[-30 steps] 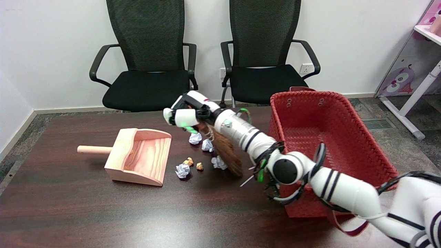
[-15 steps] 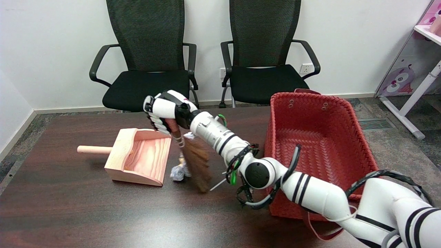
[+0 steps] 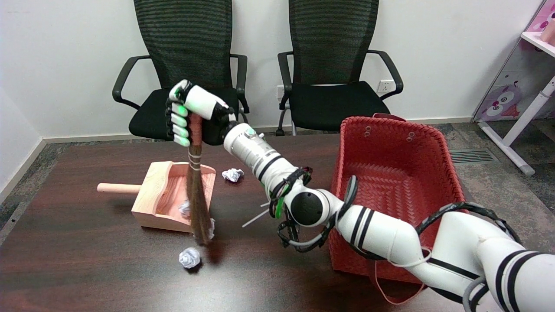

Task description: Sweep the paper ball into the dustpan.

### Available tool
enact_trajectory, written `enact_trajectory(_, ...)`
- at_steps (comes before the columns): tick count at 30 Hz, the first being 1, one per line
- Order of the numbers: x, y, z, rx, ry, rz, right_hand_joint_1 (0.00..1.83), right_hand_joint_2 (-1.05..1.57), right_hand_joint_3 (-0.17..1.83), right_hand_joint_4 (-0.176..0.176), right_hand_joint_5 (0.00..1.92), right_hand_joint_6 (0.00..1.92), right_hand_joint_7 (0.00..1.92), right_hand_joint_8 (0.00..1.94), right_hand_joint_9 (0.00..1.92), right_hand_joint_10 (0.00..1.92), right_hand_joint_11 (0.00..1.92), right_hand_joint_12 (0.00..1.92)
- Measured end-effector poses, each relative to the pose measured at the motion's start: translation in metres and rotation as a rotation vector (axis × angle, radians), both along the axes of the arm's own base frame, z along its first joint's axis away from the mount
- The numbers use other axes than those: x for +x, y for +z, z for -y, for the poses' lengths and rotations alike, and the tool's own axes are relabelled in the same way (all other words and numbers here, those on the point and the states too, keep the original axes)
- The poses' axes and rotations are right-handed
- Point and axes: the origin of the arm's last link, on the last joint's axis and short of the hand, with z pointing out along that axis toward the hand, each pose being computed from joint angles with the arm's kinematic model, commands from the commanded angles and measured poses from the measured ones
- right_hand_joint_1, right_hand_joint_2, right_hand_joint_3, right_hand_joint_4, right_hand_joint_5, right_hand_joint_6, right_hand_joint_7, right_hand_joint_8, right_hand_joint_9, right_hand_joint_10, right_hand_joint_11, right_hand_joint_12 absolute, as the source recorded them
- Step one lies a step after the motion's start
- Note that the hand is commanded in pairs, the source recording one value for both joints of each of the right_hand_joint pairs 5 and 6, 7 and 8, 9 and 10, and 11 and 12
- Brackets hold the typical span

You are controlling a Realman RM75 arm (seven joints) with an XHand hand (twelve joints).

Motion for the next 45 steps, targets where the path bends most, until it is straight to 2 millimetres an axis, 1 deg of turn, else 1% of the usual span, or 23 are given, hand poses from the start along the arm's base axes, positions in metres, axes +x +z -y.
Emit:
enact_trajectory(3,0.006,-0.001,0.004,0.005,-0.015,0.062,0.80,1.03,1.47,-0.003,1.92,1.92,1.92,1.92,1.92,1.92,1.78,1.78)
enact_trajectory(10,0.019,0.001,0.012,0.018,-0.038,0.178,0.80,1.02,1.47,-0.003,1.92,1.92,1.92,1.92,1.92,1.92,1.69,1.69)
enact_trajectory(12,0.022,0.002,0.013,0.022,-0.044,0.207,0.80,1.02,1.46,-0.004,1.92,1.92,1.92,1.92,1.92,1.92,1.74,1.74)
enact_trajectory(14,0.026,0.003,0.015,0.029,-0.052,0.241,0.80,1.07,1.36,-0.007,1.92,1.92,1.92,1.92,1.92,1.92,1.90,1.90)
enact_trajectory(15,0.028,0.004,0.015,0.032,-0.053,0.254,0.79,1.08,1.33,-0.008,1.92,1.92,1.92,1.92,1.92,1.92,1.92,1.92)
enact_trajectory(17,0.032,0.006,0.016,0.037,-0.051,0.273,0.79,1.09,1.32,-0.008,1.92,1.92,1.92,1.92,1.92,1.92,1.92,1.92)
enact_trajectory(21,0.040,0.012,0.016,0.038,-0.030,0.270,0.80,1.22,1.37,-0.005,1.92,1.92,1.92,1.92,1.92,1.92,1.92,1.92)
enact_trajectory(25,0.047,0.021,0.016,0.025,0.016,0.208,0.82,1.32,1.39,-0.002,1.92,1.92,1.92,1.92,1.92,1.92,1.92,1.92)
enact_trajectory(34,0.062,0.048,0.018,-0.013,0.146,-0.076,0.83,1.34,1.46,-0.001,1.92,1.92,1.92,1.92,1.92,1.92,1.92,1.92)
enact_trajectory(39,0.064,0.060,0.023,-0.024,0.202,-0.258,0.83,1.36,1.47,-0.001,1.92,1.92,1.92,1.92,1.92,1.92,1.92,1.92)
enact_trajectory(45,0.061,0.074,0.033,-0.036,0.237,-0.460,0.84,1.33,1.53,-0.001,1.92,1.92,1.92,1.92,1.92,1.92,1.92,1.92)
